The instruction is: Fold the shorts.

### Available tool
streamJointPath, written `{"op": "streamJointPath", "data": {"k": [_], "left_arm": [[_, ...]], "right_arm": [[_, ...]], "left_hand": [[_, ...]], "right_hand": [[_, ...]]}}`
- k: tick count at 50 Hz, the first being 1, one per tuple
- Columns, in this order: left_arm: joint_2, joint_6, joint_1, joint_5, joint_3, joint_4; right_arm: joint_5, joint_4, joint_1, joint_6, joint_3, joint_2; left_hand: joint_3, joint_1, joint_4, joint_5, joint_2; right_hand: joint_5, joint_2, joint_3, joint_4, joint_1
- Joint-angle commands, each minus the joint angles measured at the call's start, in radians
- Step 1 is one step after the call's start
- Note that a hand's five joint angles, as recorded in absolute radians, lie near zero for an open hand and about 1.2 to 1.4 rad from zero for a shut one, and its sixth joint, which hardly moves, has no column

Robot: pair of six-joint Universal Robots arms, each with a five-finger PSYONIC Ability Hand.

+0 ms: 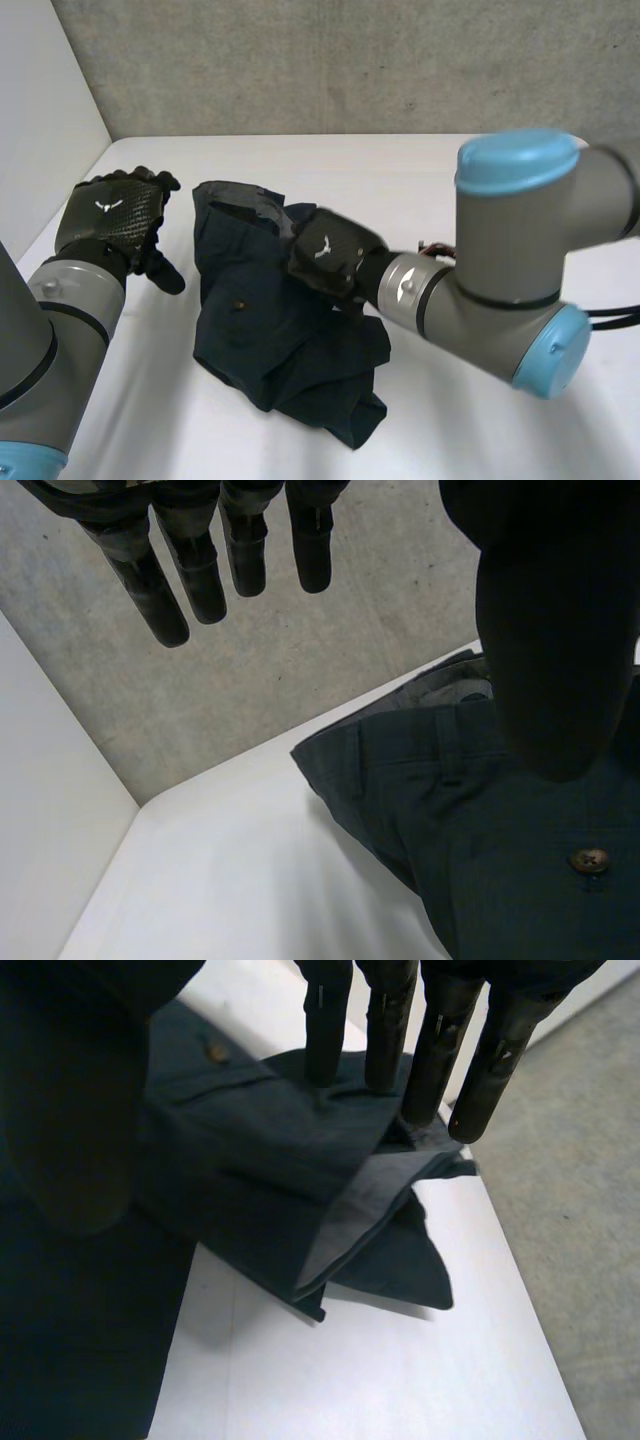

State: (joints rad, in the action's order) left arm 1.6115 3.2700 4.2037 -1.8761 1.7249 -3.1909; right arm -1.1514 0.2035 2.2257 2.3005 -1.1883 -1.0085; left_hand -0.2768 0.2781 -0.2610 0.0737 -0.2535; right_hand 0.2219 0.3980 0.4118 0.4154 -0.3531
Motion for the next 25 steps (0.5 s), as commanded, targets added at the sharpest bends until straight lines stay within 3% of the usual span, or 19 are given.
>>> {"op": "streamJointPath", "data": {"k": [1, 6, 7, 8, 14, 18, 20, 25], "left_arm": [[-0.01, -0.045, 0.006, 0.0, 0.03, 0.0], [-0.012, -0.104, 0.007, 0.0, 0.058, 0.0], [-0.012, -0.111, 0.007, 0.0, 0.064, 0.0], [-0.012, -0.122, 0.007, 0.0, 0.068, 0.0], [-0.008, -0.205, -0.001, 0.018, 0.093, 0.0], [0.002, -0.262, -0.005, 0.067, 0.09, 0.011], [0.008, -0.306, -0.013, 0.092, 0.079, 0.022], [0.031, -0.415, -0.017, 0.103, 0.044, 0.034]], "right_arm": [[0.021, -0.244, 0.002, -0.096, -0.071, 0.111], [0.028, -0.374, 0.003, -0.107, -0.057, 0.166], [0.03, -0.391, 0.002, -0.105, -0.048, 0.179], [0.033, -0.41, 0.002, -0.096, -0.027, 0.197], [0.01, -0.418, 0.005, -0.058, 0.048, 0.186], [-0.068, -0.421, 0.002, 0.052, 0.095, 0.108], [-0.148, -0.417, 0.002, 0.121, 0.121, 0.059], [-0.261, -0.362, 0.003, 0.155, 0.151, -0.028]], "left_hand": [[0.04, -0.041, 0.024, -0.011, 0.016], [0.04, -0.041, 0.024, -0.011, 0.017], [0.04, -0.041, 0.024, -0.011, 0.017], [0.04, -0.041, 0.024, -0.011, 0.017], [0.037, -0.038, 0.021, -0.008, 0.014], [0.037, -0.038, 0.021, -0.008, 0.014], [0.034, -0.035, 0.018, -0.005, 0.011], [0.037, -0.038, 0.021, -0.008, 0.014]], "right_hand": [[0.231, 0.229, 0.216, 0.212, -0.274], [0.504, 0.502, 0.489, 0.485, -0.547], [0.644, 0.643, 0.629, 0.625, -0.688], [0.996, 0.995, 0.981, 0.977, -1.04], [1.0, 0.998, 0.984, 0.981, -1.043], [1.0, 0.998, 0.984, 0.981, -1.043], [1.0, 0.998, 0.984, 0.981, -1.043], [1.0, 0.998, 0.984, 0.981, -1.043]]}}
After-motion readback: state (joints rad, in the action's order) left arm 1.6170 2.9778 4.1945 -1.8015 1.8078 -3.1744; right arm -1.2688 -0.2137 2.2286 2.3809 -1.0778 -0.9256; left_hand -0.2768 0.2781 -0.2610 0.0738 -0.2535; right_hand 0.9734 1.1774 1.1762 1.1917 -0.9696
